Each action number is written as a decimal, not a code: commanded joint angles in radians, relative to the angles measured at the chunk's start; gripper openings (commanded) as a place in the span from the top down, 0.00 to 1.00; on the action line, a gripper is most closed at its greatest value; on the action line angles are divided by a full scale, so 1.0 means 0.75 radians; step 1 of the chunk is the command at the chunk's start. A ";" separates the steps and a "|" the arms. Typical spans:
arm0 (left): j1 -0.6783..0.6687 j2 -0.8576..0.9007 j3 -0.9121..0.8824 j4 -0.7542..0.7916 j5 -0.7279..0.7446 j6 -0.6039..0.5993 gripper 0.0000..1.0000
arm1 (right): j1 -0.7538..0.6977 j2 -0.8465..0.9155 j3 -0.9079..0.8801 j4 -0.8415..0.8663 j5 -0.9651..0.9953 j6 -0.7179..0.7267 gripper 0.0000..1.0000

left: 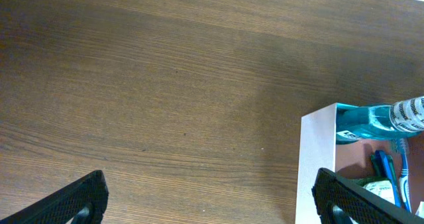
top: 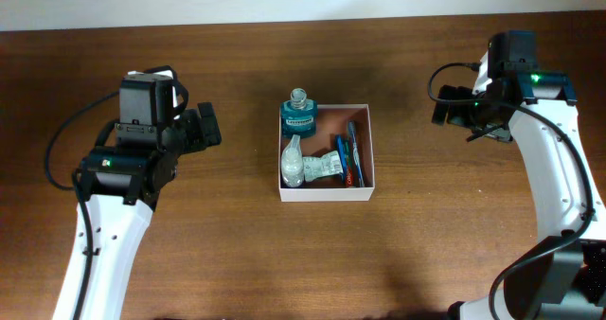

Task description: Pack container

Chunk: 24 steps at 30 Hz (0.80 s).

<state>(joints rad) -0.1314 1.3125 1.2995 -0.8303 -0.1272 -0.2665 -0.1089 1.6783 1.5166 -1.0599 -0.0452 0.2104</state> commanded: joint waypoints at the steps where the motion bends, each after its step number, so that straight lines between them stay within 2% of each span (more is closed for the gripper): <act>1: 0.005 -0.015 0.009 -0.002 0.010 -0.012 0.01 | -0.005 0.000 0.010 0.001 0.012 0.007 0.02; 7: 0.005 -0.015 0.009 -0.002 0.010 -0.012 0.01 | 0.011 -0.052 0.009 0.001 0.011 0.007 0.02; 12: 0.005 -0.015 0.009 -0.002 0.010 -0.012 0.01 | 0.102 -0.243 0.009 0.001 0.012 0.007 0.02; 24: 0.005 -0.015 0.009 -0.002 0.010 -0.012 0.01 | 0.508 -0.809 -0.013 0.001 0.011 0.007 0.02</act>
<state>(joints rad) -0.1314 1.3125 1.2995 -0.8307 -0.1272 -0.2665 0.2199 1.1603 1.5166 -1.0595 -0.0456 0.2104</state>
